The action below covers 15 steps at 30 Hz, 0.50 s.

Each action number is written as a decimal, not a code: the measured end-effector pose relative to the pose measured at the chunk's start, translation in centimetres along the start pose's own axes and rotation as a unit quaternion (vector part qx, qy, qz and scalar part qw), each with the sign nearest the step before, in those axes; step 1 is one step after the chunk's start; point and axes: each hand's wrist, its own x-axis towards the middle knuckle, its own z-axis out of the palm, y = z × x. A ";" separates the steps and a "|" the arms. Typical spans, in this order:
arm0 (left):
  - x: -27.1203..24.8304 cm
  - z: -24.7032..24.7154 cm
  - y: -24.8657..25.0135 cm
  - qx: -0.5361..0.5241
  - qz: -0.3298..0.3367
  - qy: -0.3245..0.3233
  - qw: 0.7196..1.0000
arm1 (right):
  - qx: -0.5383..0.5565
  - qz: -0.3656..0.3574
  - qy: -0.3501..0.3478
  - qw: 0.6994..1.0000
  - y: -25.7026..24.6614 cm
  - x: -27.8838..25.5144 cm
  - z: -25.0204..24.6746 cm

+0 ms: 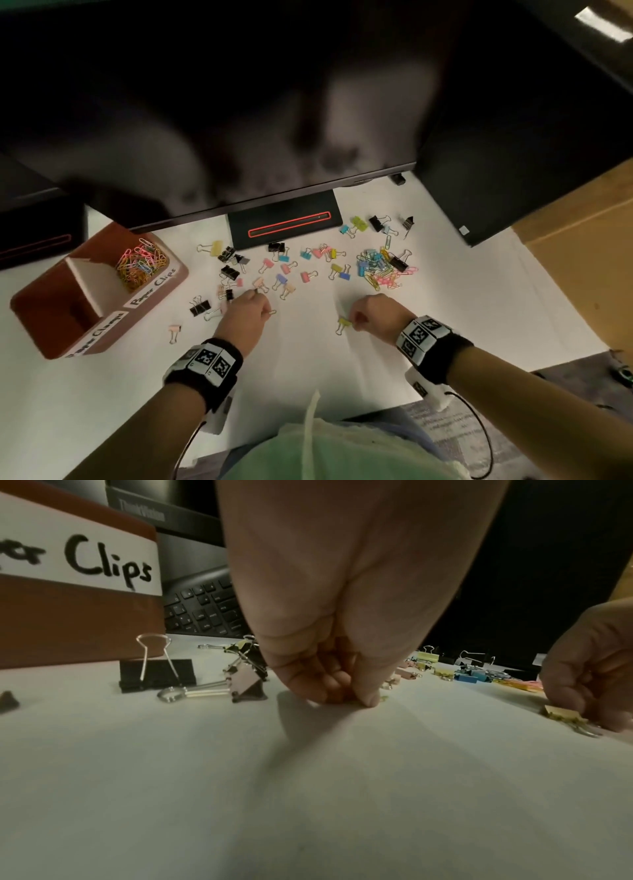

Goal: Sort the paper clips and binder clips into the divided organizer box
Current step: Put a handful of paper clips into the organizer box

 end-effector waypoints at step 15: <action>2.2 1.1 10.1 -0.082 0.114 -0.040 0.989 | 0.043 -0.029 0.102 0.993 7.8 -0.6 -4.0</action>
